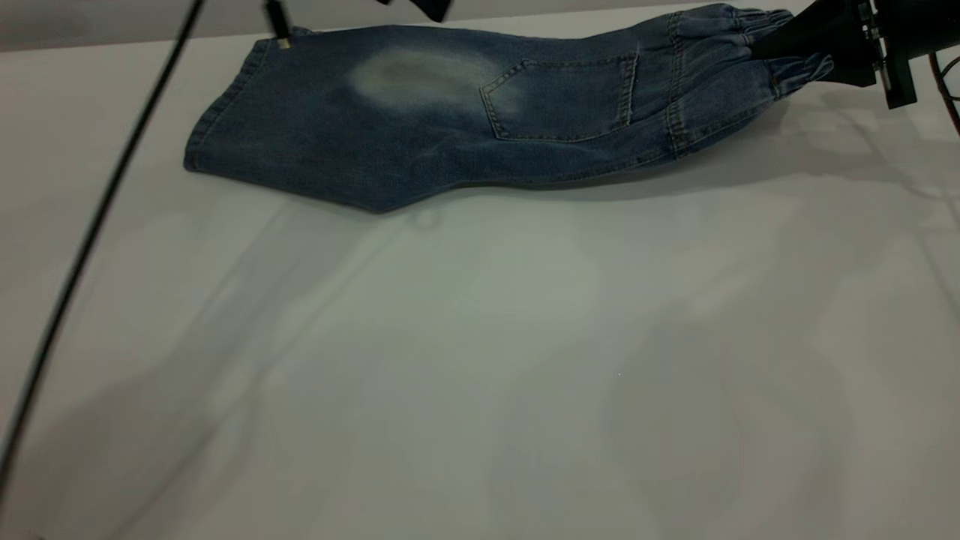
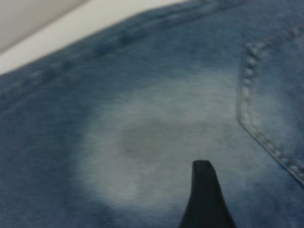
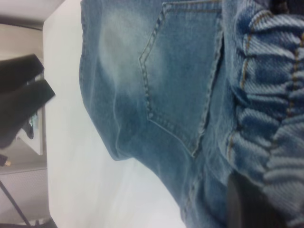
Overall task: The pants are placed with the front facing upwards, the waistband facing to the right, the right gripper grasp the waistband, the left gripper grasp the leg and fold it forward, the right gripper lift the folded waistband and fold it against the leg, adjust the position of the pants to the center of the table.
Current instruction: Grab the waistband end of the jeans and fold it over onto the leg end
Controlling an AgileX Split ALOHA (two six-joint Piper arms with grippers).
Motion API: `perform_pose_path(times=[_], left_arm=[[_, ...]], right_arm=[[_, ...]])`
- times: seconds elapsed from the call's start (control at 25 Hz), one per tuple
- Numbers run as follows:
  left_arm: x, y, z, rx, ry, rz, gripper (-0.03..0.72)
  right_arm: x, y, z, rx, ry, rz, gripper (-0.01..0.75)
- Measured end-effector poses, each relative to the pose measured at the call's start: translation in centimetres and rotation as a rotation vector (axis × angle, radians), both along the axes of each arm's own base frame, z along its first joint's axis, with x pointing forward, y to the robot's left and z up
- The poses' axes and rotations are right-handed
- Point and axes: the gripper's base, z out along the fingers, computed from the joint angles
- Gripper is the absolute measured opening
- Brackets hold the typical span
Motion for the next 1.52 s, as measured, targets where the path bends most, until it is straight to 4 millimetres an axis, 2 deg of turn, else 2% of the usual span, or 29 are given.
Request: perform_pose_path(times=[0.36, 0.68, 0.84, 1.28, 1.4, 1.52], left_arm=[[2.2, -2.7, -0.8, 0.063, 0.224, -0.025, 0.44], [3.3, -3.3, -3.6, 0.13, 0.373, -0.031, 0.44], [3.4, -3.2, -5.0, 0.15, 0.391, -0.031, 0.44], [3.5, -3.3, -6.6, 0.153, 0.394, -0.029, 0.44], [3.5, -3.2, -7.7, 0.164, 0.412, -0.03, 0.44], [3.5, -3.2, -7.9, 0.165, 0.414, -0.03, 0.44]], right_arm=[[-0.2, 0.0, 0.0, 0.0, 0.018, 0.019, 0.079], [-0.2, 0.1, 0.0, 0.0, 0.022, 0.026, 0.079], [-0.3, 0.1, 0.0, -0.007, 0.025, 0.033, 0.079], [-0.3, 0.1, 0.0, 0.0, 0.043, 0.027, 0.079], [-0.4, 0.5, 0.1, 0.008, 0.044, 0.043, 0.079], [-0.3, 1.1, 0.1, 0.006, 0.042, 0.06, 0.079]])
